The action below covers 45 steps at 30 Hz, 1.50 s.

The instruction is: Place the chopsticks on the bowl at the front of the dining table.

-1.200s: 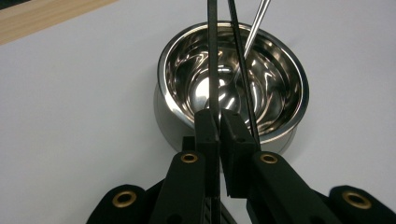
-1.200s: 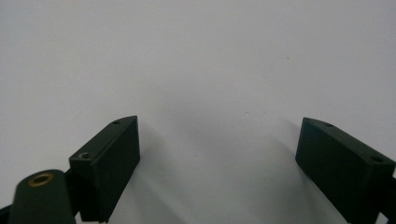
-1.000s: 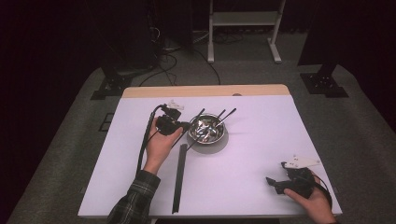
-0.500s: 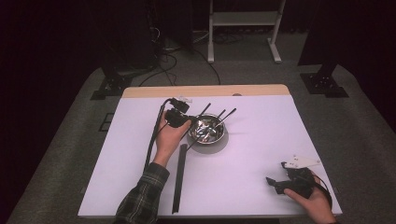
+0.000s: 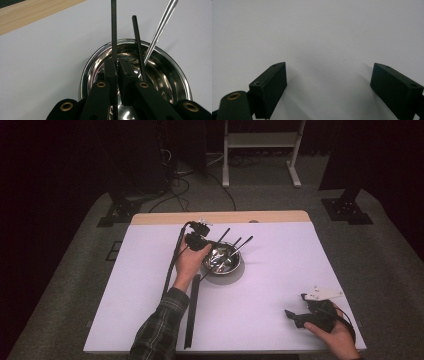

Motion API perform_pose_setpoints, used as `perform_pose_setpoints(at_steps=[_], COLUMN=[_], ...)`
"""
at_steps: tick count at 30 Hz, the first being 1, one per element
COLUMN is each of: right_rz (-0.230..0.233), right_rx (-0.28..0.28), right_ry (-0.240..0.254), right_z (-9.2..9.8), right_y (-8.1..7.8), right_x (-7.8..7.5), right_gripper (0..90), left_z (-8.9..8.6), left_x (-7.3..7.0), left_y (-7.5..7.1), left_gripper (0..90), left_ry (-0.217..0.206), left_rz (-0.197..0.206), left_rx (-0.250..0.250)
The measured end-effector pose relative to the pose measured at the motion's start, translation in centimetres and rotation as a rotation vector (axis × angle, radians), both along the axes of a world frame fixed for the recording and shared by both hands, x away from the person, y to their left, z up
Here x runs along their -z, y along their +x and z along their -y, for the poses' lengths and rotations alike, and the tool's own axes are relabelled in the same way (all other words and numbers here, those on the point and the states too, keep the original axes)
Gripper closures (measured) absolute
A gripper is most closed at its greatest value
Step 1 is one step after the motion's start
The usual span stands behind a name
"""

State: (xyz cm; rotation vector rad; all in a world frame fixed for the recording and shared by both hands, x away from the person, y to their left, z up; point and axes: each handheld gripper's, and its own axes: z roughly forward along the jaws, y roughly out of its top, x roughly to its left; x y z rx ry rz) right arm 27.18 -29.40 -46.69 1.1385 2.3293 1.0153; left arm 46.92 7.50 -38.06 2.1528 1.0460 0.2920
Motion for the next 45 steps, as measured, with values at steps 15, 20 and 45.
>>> perform_pose_setpoints(at_steps=[15,20,45], right_rz=[0.0,0.001,0.002], right_rx=[-0.001,-0.001,-0.001], right_ry=[0.0,0.0,-0.002], right_z=[0.0,0.0,0.0], right_y=[0.0,0.0,0.0], right_x=[0.0,0.0,0.0], right_gripper=[12.0,12.0,12.0], left_z=[0.6,0.7,-2.1], left_x=[1.0,1.2,-0.7], left_y=[1.0,1.1,-0.8], left_gripper=[86.6,86.5,34.2], left_ry=[0.004,0.006,0.031], left_rz=[-0.034,-0.041,-0.018], left_rx=[-0.001,0.004,-0.03])
